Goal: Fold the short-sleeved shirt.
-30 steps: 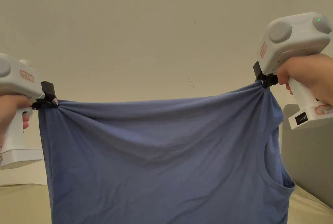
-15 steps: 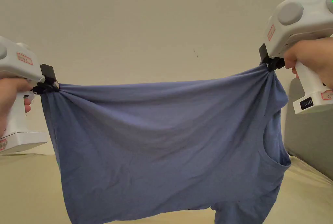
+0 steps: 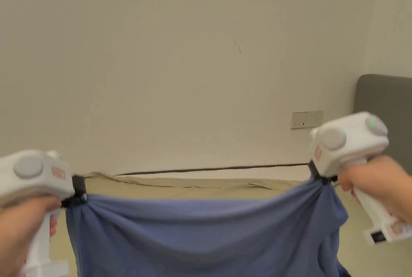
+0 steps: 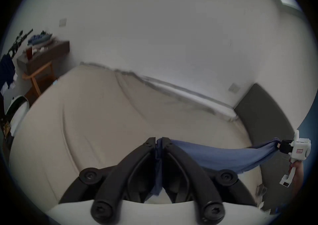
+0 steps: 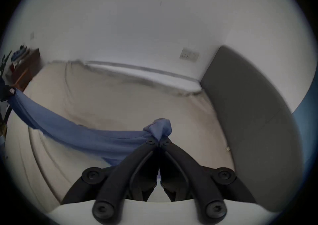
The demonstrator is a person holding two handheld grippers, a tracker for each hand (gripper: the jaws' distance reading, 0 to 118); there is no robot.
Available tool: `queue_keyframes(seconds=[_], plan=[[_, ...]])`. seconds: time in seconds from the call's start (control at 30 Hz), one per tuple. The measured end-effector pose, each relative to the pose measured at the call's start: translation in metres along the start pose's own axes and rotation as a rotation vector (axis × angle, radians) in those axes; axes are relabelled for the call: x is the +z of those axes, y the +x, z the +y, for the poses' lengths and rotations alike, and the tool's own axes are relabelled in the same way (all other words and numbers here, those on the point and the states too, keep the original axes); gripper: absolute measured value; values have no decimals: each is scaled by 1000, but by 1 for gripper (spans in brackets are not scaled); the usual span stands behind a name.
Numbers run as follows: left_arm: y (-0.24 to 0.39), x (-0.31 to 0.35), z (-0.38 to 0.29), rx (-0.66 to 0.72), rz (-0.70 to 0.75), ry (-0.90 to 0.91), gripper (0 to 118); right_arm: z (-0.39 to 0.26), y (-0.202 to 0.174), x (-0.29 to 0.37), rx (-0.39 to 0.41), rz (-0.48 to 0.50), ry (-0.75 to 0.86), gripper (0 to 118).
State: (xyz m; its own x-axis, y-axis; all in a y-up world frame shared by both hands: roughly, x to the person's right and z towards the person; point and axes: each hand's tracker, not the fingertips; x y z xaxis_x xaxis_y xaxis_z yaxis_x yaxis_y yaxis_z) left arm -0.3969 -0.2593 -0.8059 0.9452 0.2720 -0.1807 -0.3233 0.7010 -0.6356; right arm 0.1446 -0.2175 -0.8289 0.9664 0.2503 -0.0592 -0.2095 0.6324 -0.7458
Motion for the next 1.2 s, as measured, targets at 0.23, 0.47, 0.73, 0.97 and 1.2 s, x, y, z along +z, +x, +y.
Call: queue_keyframes(seconds=[0.23,0.47,0.73,0.97,1.2], plan=[[-34,-73,-154,32,-25,-278,4,-145,-21,-92,0,92,-204,3],[-86,-18,-245,169,-130,-293,4,-266,-10,-65,-63,167,-218,3],[-123,88,-288,77,-187,-271,4,-341,15,20,-48,189,-186,3],[-133,167,-330,-9,-216,-324,4,-408,21,104,13,221,-184,3],[-144,224,-375,29,-236,-389,4,-474,16,153,31,202,-213,3]])
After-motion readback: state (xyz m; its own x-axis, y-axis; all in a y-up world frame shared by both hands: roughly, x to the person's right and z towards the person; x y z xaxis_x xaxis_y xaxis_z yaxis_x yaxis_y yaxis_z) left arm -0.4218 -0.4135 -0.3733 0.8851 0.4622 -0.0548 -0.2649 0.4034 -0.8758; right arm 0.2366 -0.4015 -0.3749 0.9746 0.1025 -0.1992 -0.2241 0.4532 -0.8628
